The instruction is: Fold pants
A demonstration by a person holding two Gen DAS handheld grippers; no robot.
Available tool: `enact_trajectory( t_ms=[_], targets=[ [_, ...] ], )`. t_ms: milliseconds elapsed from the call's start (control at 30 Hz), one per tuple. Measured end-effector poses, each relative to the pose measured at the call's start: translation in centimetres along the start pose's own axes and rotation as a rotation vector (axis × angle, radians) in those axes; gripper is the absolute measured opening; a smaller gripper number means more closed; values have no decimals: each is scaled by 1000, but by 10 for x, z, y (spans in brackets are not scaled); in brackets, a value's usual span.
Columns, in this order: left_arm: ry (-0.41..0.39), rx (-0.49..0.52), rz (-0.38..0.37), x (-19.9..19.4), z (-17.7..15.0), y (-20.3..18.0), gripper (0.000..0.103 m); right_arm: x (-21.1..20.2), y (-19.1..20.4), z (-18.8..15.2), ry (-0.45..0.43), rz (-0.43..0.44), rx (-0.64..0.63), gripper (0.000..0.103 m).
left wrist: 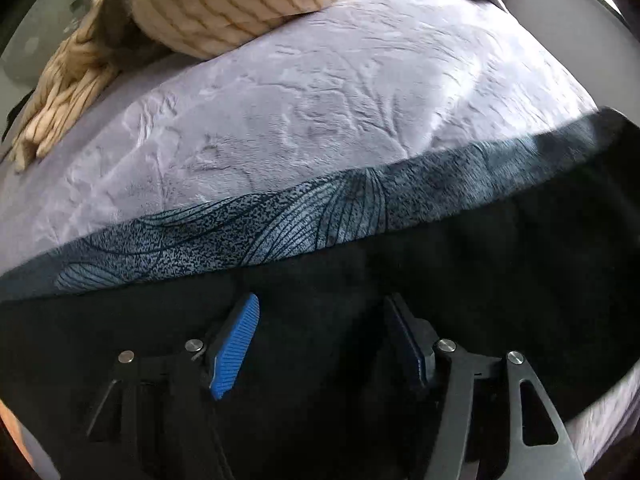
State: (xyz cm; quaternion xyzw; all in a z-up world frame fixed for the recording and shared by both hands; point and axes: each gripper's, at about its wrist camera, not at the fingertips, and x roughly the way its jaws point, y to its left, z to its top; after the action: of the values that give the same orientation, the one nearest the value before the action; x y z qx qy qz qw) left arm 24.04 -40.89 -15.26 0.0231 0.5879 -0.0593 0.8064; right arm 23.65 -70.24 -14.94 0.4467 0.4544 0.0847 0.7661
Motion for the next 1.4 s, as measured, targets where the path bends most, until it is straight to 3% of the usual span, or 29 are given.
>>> enact_trajectory(
  t_ms=[67,133,233,333,400,467,600,700,833,1000,1067,1133,1200,1267,1367,1400],
  targets=[
    [28,-19,-18,-9,5,4,65,0,19,-3,-4,-41,-92,13],
    [-11,-53,-51,-25,14,14,65,-6,32,-4,-17,-40,-124,13],
    [-73,-67,0,-30,28,26,70,-11,44,-6,-19,-52,-151,13],
    [32,-85,12,4,39,35,76,-13,59,-13,-20,-56,-173,13],
    [17,-42,27,2,41,33,77,-10,73,-16,-10,-53,-191,13],
    [10,-46,-8,-9,41,39,77,-10,90,-23,-18,-74,-239,13],
    [-20,-124,-72,-42,28,91,77,-5,132,-36,-11,-116,-350,13],
    [-50,-152,-50,-63,6,149,77,7,166,-56,6,-154,-443,13],
    [-75,-194,25,-89,-23,221,77,53,211,-102,76,-204,-580,14],
    [-19,-299,137,-102,-79,308,77,147,243,-184,202,-336,-759,23],
    [24,-359,163,-100,-104,338,77,192,241,-218,273,-437,-819,30],
    [47,-399,170,-102,-123,359,77,232,238,-248,331,-621,-913,31],
    [54,-411,165,-105,-137,372,77,236,247,-265,312,-696,-999,38],
    [61,-403,157,-105,-143,375,77,217,264,-276,302,-627,-1044,58],
    [57,-389,117,-107,-138,368,77,179,274,-280,326,-456,-1050,63],
    [48,-382,93,-109,-134,362,77,164,272,-273,341,-382,-1001,63]
  ],
)
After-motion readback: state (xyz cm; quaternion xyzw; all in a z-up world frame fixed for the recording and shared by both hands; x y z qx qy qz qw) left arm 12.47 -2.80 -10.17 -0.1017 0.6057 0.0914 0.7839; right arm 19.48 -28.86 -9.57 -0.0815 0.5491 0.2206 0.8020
